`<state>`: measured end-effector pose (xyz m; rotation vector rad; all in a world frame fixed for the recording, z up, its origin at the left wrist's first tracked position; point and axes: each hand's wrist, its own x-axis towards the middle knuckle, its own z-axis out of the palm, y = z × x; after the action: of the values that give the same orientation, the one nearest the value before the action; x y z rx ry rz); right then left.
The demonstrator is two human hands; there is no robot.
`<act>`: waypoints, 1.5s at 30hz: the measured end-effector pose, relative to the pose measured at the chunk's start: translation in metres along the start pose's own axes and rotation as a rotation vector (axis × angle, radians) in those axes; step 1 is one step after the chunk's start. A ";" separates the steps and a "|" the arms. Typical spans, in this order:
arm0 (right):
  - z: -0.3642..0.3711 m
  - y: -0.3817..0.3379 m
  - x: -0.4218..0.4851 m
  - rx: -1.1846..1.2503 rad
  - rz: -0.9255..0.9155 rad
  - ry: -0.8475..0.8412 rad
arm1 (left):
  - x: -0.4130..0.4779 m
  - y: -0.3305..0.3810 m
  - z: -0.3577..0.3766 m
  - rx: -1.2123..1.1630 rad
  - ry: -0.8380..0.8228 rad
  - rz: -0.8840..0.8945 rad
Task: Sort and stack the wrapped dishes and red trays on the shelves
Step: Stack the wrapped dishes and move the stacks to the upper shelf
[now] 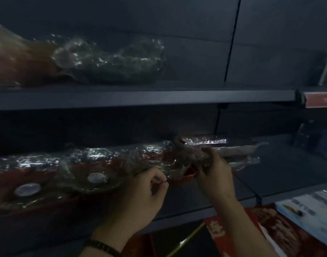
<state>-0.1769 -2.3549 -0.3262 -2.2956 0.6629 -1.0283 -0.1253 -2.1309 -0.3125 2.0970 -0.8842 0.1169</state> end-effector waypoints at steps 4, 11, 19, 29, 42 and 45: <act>0.014 0.009 0.025 -0.045 0.026 -0.065 | 0.016 -0.005 0.019 -0.023 0.012 0.008; 0.025 0.017 0.058 -0.116 0.146 -0.178 | 0.030 -0.025 0.032 -0.039 0.001 -0.016; 0.024 0.012 0.053 -0.106 0.123 -0.062 | 0.027 -0.035 0.032 -0.095 -0.011 -0.034; -0.047 -0.031 -0.014 -0.010 0.053 0.063 | -0.004 -0.021 0.001 -0.152 0.000 -0.017; -0.061 -0.043 -0.112 0.270 -0.229 0.112 | -0.066 -0.022 -0.067 -0.228 0.079 -0.205; -0.063 -0.051 -0.119 0.310 -0.285 0.042 | -0.082 -0.008 -0.081 -0.304 0.111 -0.142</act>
<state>-0.2848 -2.2598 -0.3193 -2.1347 0.1752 -1.2168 -0.1639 -2.0234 -0.2966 1.8425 -0.6410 0.0216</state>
